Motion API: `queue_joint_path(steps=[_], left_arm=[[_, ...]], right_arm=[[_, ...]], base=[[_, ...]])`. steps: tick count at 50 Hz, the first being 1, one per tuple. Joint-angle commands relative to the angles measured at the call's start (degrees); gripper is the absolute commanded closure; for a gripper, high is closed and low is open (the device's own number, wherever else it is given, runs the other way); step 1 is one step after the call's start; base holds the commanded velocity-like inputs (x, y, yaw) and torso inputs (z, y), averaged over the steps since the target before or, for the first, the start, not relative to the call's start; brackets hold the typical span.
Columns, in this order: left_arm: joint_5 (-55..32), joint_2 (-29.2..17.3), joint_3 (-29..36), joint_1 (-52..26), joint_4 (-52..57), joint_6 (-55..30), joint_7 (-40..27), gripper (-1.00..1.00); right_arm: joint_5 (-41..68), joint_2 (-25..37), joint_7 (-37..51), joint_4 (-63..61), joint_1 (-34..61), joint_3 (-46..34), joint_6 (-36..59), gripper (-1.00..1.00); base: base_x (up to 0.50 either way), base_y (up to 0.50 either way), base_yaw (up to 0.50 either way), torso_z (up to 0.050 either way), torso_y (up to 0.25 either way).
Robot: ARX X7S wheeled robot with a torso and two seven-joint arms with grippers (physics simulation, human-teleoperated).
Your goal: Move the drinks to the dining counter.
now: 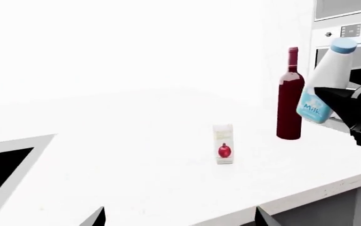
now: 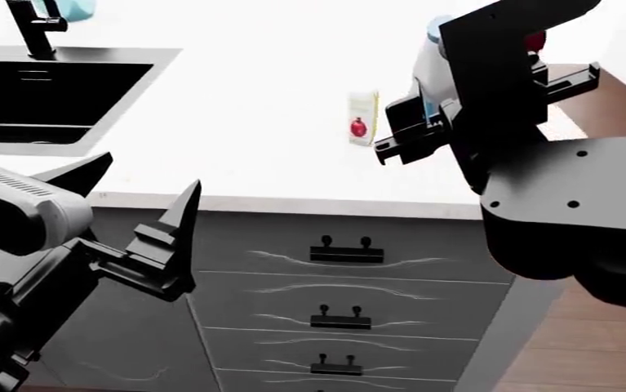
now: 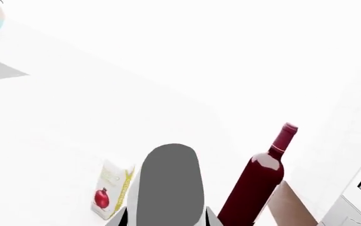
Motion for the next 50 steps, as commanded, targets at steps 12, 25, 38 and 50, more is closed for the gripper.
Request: queue_joint_path(steps=[12,25,38,50], left_arm=[[0.26,0.15,0.38,-0.1,-0.28,-0.01,0.27,-1.0],[0.32,-0.01,0.17,0.52,0.06,0.24,0.06,-1.0],[1.03,0.55,0.96,-0.04,-0.59,-0.03,0.61,-1.0],[1.05,0.22,0.45,0.57,-0.45,0.4,0.81,-1.0]], right_arm=[[-1.32,-0.32,-0.62,0.44,0.53,0.2,0.59,1.0],[-1.52,0.18,-1.5,-0.54,0.11,0.04,0.3,1.0],[-1.16,0.51,-2.41,-0.35,-0.65,0.91,-1.2,1.0],[-0.89,0.14,-3.38,2.42,-2.06,1.12,-2.35,1.0]], base=[[-0.5,-0.03,0.0,0.0,0.0],[-0.5,0.0,0.0,0.0,0.001],[-0.51,0.23,0.0,0.001,0.001],[-0.52,0.3,0.0,0.0,0.001]])
